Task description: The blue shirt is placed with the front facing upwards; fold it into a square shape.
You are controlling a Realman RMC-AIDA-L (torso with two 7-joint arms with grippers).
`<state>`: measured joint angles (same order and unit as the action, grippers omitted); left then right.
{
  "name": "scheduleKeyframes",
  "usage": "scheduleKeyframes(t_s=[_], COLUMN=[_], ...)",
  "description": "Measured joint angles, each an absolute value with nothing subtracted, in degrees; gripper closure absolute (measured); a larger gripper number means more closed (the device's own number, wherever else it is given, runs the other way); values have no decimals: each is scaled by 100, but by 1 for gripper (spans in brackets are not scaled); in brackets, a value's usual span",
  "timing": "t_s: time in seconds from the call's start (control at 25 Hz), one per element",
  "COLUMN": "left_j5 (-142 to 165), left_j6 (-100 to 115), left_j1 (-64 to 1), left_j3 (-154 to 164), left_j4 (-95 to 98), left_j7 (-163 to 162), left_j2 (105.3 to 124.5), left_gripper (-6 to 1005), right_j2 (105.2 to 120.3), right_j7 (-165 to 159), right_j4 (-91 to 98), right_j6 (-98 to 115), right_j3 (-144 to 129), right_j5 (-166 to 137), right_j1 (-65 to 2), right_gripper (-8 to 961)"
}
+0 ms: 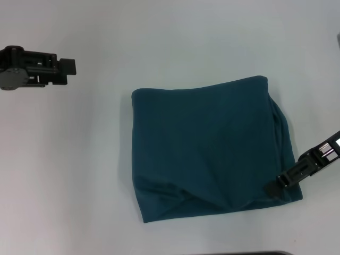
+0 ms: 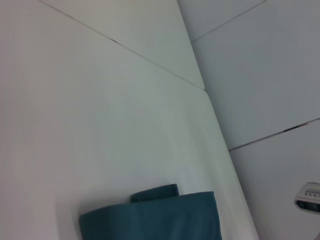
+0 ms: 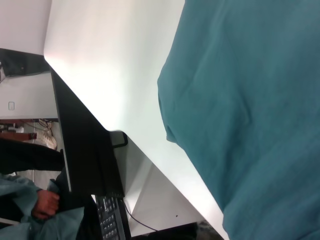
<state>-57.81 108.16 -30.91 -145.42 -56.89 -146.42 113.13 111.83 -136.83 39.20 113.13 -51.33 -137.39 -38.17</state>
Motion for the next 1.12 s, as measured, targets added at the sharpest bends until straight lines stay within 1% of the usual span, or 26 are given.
scheduleKeyframes(t_s=[0.2, 0.32, 0.52, 0.76, 0.84, 0.96, 1.08, 1.12], left_j5=[-5781, -5781, -5783, -5783, -5783, -5783, -5783, -5782], left_j6=[10816, 10816, 10821, 10825, 10823, 10823, 10821, 10821], left_j1=[-3096, -3116, -3127, -3106, -3110, -3117, -3114, -3107], left_j3=[-14560, -14535, -14523, -14533, -14523, -14518, -14516, -14518], left_j4=[-5686, -5686, -5687, -5687, -5681, -5674, -5666, -5665], left_j7=[-14639, -14637, -14634, -14633, -14628, -14625, -14625, -14624], left_j2=[11302, 11302, 11303, 11302, 11302, 11302, 11303, 11303], left_gripper=[492, 492, 492, 492, 492, 492, 492, 492], right_j2=[11242, 11233, 11209, 11266, 11277, 11245, 11145, 11114], right_j7=[-13693, -13662, -13632, -13632, -13624, -13621, -13661, -13673], right_j4=[3997, 4069, 4056, 4029, 4046, 4075, 4085, 4089], right_j6=[11243, 11198, 11117, 11023, 11026, 11046, 11066, 11093], right_j3=[-5187, -5132, -5121, -5157, -5157, -5129, -5082, -5041], right_j5=[-13773, -13798, -13841, -14025, -14059, -14063, -14063, -14063], right_j1=[-3781, -3771, -3794, -3786, -3782, -3780, -3799, -3807], right_gripper=[224, 224, 331, 459, 701, 811, 920, 924])
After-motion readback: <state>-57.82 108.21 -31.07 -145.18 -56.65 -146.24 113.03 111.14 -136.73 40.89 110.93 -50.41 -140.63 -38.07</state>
